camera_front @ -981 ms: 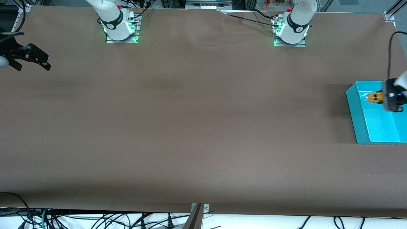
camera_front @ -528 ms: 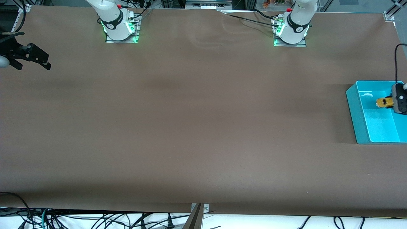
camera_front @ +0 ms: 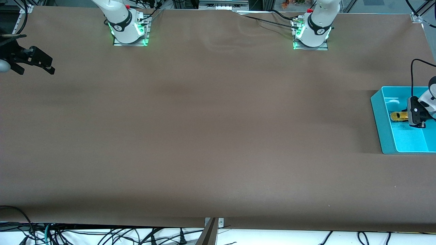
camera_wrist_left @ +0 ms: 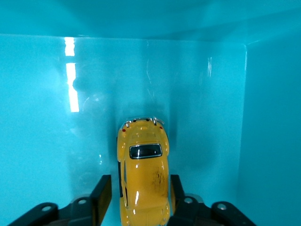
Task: Wind and store yellow beetle car
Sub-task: 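Lift the car into the teal bin and open the left gripper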
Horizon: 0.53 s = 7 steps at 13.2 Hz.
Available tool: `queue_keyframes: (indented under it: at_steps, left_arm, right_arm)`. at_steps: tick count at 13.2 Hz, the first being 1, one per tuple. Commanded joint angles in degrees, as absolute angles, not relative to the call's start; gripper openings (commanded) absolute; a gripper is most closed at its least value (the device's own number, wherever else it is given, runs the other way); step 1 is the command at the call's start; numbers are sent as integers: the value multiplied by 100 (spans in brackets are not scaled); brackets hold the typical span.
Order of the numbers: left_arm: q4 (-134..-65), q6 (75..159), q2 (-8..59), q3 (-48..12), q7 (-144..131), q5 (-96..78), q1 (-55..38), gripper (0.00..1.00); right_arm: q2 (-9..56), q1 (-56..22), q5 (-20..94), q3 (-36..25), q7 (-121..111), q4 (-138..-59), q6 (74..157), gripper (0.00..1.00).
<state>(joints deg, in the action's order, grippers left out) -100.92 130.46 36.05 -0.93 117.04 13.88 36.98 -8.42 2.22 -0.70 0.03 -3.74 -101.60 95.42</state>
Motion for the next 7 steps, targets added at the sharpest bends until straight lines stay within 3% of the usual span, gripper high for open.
queue_keyframes:
  at_steps: [1, 7]
  left_arm:
    - [-10020, 12991, 3507, -193, 11900, 1503, 3735, 100]
    - [-9958, 11675, 2392, -403, 11322, 1494, 3560, 100]
  right_arm:
    - [-817, 237, -114, 9, -448, -10037, 9422, 100]
    - [-817, 237, -114, 9, -448, -10037, 9378, 100]
